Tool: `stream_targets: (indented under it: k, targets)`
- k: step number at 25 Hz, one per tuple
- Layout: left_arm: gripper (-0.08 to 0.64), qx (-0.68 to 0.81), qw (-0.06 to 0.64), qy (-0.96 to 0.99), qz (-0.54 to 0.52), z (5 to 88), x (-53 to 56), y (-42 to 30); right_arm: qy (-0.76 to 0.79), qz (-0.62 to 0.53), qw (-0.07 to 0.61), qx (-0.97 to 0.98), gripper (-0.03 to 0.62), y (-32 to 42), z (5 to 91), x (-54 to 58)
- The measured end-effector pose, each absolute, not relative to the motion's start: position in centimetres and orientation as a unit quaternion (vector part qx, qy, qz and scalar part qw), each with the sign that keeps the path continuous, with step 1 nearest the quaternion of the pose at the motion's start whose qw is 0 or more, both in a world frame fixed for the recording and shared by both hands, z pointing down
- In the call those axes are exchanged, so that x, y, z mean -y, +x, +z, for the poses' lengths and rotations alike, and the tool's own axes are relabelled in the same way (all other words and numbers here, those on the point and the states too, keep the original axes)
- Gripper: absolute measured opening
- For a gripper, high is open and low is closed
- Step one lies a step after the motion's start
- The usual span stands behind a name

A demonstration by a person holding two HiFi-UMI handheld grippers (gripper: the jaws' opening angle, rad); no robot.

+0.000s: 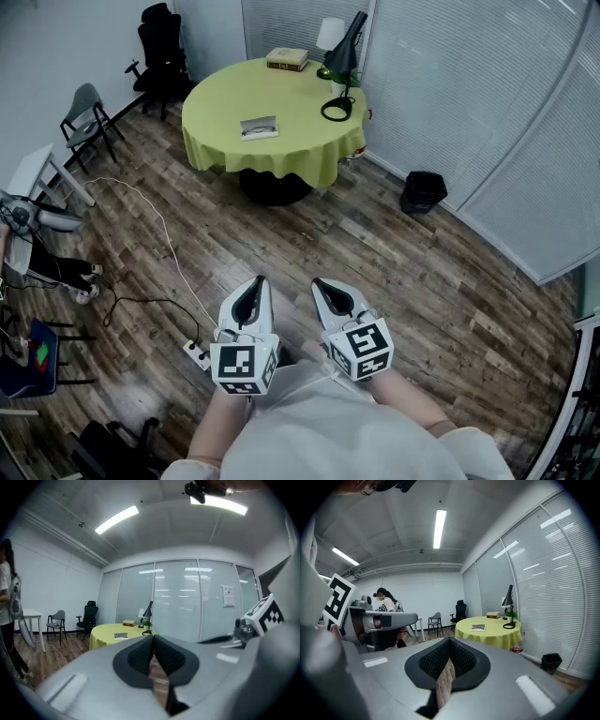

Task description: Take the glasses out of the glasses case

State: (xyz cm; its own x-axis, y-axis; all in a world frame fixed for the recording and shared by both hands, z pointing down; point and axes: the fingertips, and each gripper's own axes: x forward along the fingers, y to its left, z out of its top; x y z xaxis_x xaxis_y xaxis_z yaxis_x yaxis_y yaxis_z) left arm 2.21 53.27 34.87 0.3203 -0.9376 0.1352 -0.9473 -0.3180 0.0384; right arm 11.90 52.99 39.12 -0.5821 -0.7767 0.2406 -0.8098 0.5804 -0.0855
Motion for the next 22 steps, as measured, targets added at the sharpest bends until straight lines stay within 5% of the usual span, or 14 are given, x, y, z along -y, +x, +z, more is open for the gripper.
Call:
stream_targets:
  k: [22]
  targets:
    - [0.006,0.582,0.085,0.806,0.070,38.3,-51.3,1.7,0.462,0.152,0.085,0.870,0.000,12.5,42.4,-51.1]
